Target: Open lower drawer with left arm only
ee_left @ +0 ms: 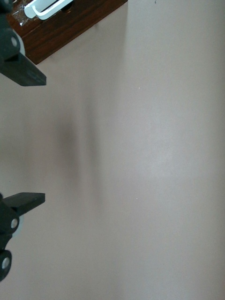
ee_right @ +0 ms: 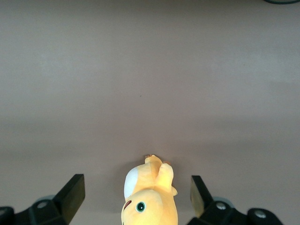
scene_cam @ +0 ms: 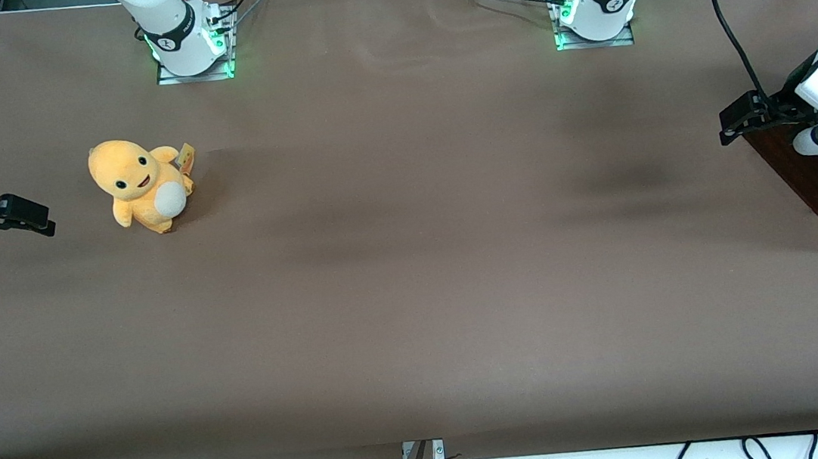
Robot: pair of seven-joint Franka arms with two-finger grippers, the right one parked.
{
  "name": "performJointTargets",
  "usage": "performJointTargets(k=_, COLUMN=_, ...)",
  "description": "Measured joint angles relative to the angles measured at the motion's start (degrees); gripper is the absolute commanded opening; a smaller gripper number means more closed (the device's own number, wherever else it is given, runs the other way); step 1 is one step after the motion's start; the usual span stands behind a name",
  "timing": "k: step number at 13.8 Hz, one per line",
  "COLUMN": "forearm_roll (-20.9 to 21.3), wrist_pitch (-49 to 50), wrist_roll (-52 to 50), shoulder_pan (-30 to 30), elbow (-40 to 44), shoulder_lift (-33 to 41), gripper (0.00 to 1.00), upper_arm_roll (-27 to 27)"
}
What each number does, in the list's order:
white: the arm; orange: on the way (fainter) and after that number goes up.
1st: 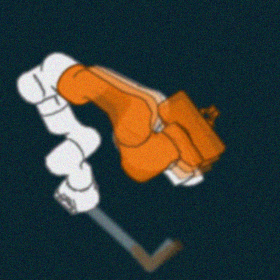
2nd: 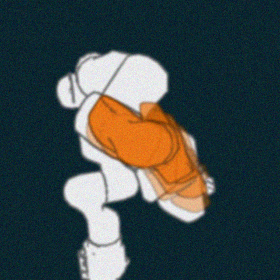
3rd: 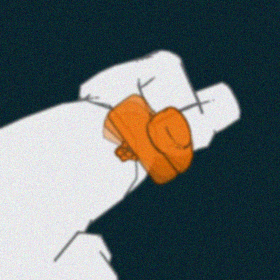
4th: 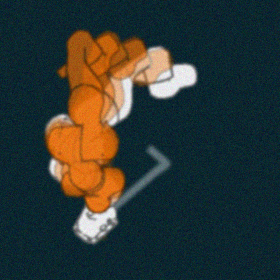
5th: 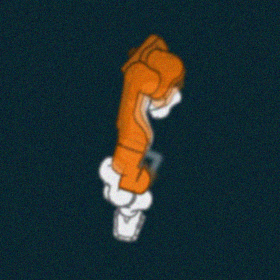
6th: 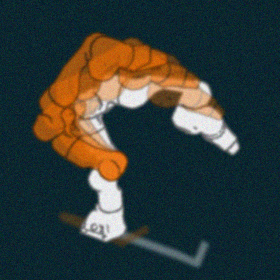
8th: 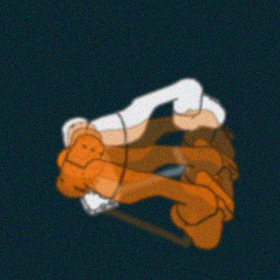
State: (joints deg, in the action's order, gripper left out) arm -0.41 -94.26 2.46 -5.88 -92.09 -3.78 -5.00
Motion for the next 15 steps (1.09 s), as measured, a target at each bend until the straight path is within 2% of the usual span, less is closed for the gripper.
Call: performJointTargets(k=15, forearm_roll=0.0, wrist_pitch=0.0, wrist_roll=0.0, shoulder_pan=0.0, elbow=0.0, shoulder_lift=0.0, gripper=1.0, upper_arm_roll=0.8)
